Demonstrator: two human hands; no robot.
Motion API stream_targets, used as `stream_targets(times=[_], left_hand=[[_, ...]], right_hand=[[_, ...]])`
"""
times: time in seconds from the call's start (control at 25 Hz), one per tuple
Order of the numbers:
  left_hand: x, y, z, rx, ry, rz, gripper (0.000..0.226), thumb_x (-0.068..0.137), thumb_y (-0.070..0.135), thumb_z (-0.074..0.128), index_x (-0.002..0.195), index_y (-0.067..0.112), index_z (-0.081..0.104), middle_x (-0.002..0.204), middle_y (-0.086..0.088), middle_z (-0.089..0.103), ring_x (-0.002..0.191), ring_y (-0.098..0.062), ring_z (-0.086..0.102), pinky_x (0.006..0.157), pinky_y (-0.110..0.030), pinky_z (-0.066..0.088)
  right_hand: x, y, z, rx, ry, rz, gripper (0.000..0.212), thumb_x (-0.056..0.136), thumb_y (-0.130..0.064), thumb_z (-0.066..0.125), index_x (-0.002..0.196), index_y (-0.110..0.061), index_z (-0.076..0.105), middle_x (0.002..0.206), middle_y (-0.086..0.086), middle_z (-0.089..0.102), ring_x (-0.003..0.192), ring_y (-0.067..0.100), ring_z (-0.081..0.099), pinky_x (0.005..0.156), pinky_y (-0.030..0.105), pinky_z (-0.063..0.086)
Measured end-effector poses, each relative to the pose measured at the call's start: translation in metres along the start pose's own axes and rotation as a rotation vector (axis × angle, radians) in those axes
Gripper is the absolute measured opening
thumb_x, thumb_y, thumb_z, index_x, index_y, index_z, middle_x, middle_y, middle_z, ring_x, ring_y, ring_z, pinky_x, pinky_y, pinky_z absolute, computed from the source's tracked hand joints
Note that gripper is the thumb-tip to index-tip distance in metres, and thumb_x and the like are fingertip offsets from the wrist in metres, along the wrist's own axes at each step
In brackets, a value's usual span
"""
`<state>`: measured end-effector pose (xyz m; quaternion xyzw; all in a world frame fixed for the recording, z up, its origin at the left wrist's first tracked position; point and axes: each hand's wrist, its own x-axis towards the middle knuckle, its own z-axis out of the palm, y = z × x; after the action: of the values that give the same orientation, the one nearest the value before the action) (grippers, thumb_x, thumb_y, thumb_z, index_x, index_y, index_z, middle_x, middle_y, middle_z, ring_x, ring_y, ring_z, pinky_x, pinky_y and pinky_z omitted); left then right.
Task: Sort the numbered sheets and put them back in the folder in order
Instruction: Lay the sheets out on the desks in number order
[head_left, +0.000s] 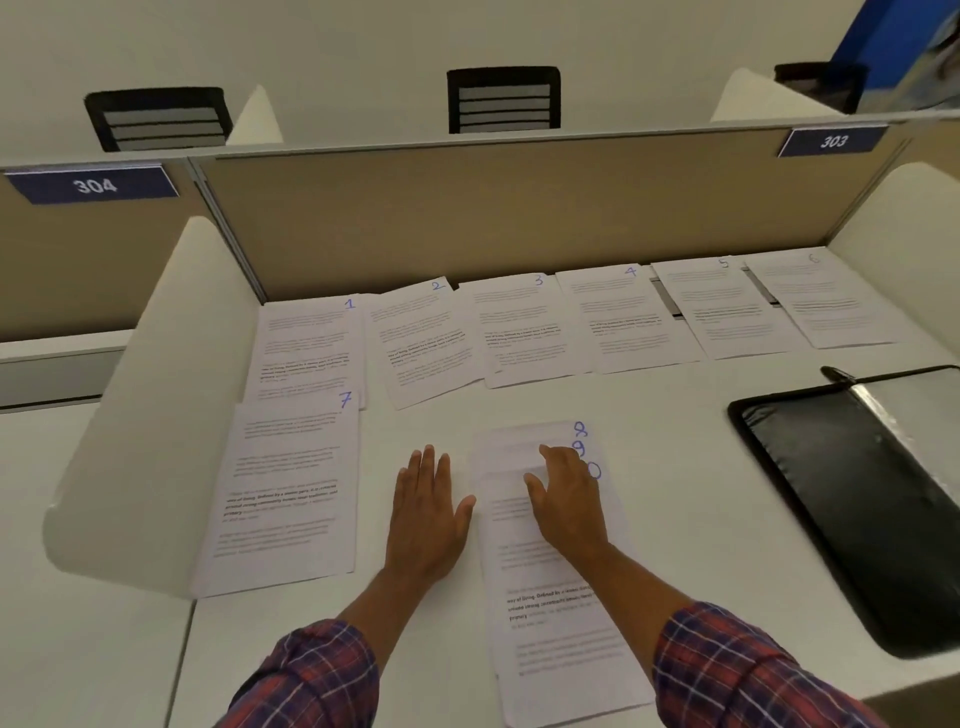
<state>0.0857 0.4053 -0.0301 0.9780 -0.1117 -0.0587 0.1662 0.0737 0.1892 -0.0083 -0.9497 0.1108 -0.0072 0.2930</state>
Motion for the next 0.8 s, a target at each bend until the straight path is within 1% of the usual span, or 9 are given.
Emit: stream_targets(times=[0.16,0.28,0.4,0.52,0.6,0.64,0.68,0.72,0.8], left_hand=[[0.006,0.032,0.013,0.019,-0.098,0.027,0.096,0.09,0.073,0.0,0.165,0.013,-0.007,0.172,-0.007,-0.018,0.158,-0.021,-0.02,0.123,-0.033,-0.019],[0.008,0.048,0.023,0.065,-0.143,0.026,0.101,0.087,0.076,0.0,0.165,0.013,-0.009,0.17,-0.007,-0.023,0.158,-0.023,-0.021,0.126,-0.035,-0.016],[0.007,0.053,0.031,0.099,-0.139,0.005,0.101,0.088,0.08,0.002,0.163,0.014,-0.01,0.167,-0.006,-0.028,0.156,-0.023,-0.026,0.127,-0.039,-0.015],[0.008,0.052,0.037,0.091,-0.131,-0.001,0.103,0.087,0.085,-0.006,0.163,0.016,-0.011,0.168,-0.003,-0.028,0.156,-0.022,-0.028,0.126,-0.038,-0.016],[0.009,0.053,0.037,0.109,-0.142,-0.002,0.104,0.085,0.085,-0.01,0.163,0.017,-0.013,0.169,-0.001,-0.029,0.154,-0.02,-0.032,0.126,-0.039,-0.016],[0.009,0.053,0.037,0.118,-0.149,-0.005,0.105,0.084,0.085,-0.011,0.163,0.017,-0.014,0.168,0.0,-0.03,0.154,-0.019,-0.033,0.126,-0.04,-0.015],[0.01,0.054,0.036,0.124,-0.154,-0.01,0.106,0.083,0.086,-0.013,0.163,0.017,-0.014,0.168,0.001,-0.031,0.154,-0.019,-0.033,0.126,-0.04,-0.015],[0.01,0.056,0.036,0.129,-0.158,-0.019,0.107,0.082,0.086,-0.015,0.163,0.017,-0.015,0.168,0.001,-0.031,0.154,-0.018,-0.033,0.126,-0.04,-0.015],[0.011,0.061,0.036,0.137,-0.156,-0.032,0.109,0.08,0.086,-0.017,0.163,0.017,-0.016,0.168,0.001,-0.03,0.154,-0.017,-0.032,0.127,-0.039,-0.016]], right_hand=[[0.026,0.049,-0.032,0.055,0.021,0.132,0.048,0.104,-0.03,0.06,0.146,-0.008,0.052,0.144,0.013,0.054,0.132,0.034,0.052,0.107,0.047,0.041],[0.053,0.075,-0.05,0.069,-0.08,0.24,0.053,0.106,-0.035,0.057,0.151,-0.009,0.047,0.15,0.016,0.047,0.138,0.035,0.046,0.112,0.047,0.039],[0.076,0.085,-0.059,0.054,-0.151,0.26,0.051,0.105,-0.041,0.055,0.145,-0.01,0.051,0.144,0.018,0.047,0.133,0.037,0.048,0.108,0.049,0.043],[0.094,0.083,-0.06,0.062,-0.187,0.268,0.046,0.102,-0.044,0.058,0.139,-0.016,0.057,0.137,0.014,0.05,0.128,0.036,0.052,0.106,0.05,0.044],[0.106,0.08,-0.059,0.09,-0.199,0.318,0.031,0.097,-0.043,0.062,0.118,-0.021,0.065,0.123,0.009,0.057,0.117,0.034,0.058,0.1,0.048,0.046],[0.111,0.079,-0.059,0.134,-0.201,0.352,0.019,0.094,-0.041,0.064,0.1,-0.023,0.065,0.11,0.006,0.061,0.107,0.032,0.06,0.096,0.046,0.047],[0.116,0.078,-0.06,0.218,-0.198,0.376,0.018,0.092,-0.037,0.067,0.084,-0.023,0.059,0.096,0.002,0.061,0.095,0.03,0.06,0.09,0.043,0.048],[0.12,0.079,-0.061,0.324,-0.188,0.389,0.026,0.091,-0.031,0.07,0.074,-0.021,0.052,0.083,0.0,0.058,0.085,0.027,0.058,0.082,0.039,0.048],[0.125,0.077,-0.07,0.499,-0.147,0.384,0.036,0.092,-0.018,0.073,0.069,-0.02,0.044,0.071,-0.001,0.05,0.076,0.023,0.05,0.066,0.031,0.041]])
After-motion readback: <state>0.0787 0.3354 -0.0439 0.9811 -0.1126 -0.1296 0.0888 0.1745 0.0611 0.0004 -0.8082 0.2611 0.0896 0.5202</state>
